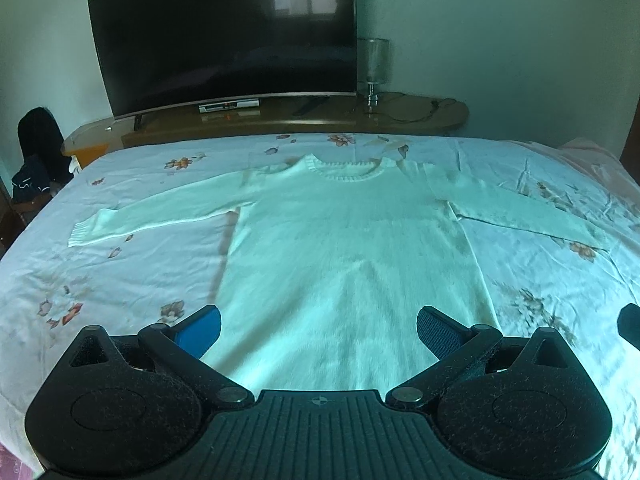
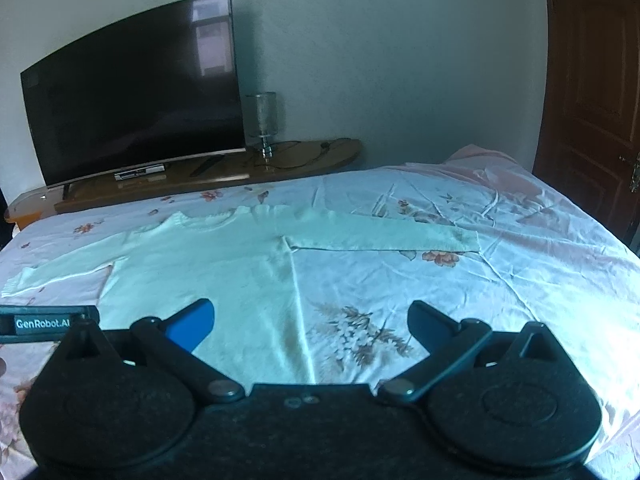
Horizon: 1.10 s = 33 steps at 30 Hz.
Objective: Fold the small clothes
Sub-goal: 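Grasp the sweater sleeve cuff with the right gripper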
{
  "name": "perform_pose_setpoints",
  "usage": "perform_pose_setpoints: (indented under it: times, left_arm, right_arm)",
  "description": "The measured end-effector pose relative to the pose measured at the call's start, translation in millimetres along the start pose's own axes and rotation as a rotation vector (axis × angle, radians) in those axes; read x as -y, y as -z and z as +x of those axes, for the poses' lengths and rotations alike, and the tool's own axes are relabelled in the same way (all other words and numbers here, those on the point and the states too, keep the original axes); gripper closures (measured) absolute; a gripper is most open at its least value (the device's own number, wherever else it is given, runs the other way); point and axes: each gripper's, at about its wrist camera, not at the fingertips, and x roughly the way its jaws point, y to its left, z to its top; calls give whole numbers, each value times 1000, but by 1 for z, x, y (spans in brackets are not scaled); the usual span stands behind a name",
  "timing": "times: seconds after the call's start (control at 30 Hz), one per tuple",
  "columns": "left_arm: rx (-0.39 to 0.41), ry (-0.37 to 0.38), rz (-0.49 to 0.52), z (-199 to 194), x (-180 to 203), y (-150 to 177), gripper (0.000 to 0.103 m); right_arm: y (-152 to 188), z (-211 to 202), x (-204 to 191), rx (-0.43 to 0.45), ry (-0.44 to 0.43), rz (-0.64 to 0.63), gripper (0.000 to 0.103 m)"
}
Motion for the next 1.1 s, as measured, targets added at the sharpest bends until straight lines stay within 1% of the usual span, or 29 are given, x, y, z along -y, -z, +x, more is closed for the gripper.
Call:
perform_pose_setpoints:
  times: [0.3,0.47,0.6,0.7,0.8,0.9,1.0,1.1]
  left_arm:
    - [-25,-26,-32,67,24,-33,0]
    - [-53,-9,-26,108,44,-49,0]
    - [-65,-8,-15,138,64,-60,0]
    - [-81,-1,-15,161,80,-70,0]
    - [-96,-5,-7,184,96,-78,0]
    - [-104,-10,-6,208,110,-87,0]
    - [-119,-17,-6,233,122,-94,0]
    - [-135,-27,16,256,134,-97,0]
  right_arm:
    - [-20,75,30,-41,7,33,0]
    - [-32,120,53,-60,14,60,2]
    - [-41,155,73,-86,20,92,8]
    - [-46,183,90,-106,42,118,12]
    - [-48,212,113,-148,47,174,17]
    - [-47,242,133,-179,99,185,19]
    - [-46,270,152,-208,127,203,19]
    - [-43,297,175,-245,151,251,24]
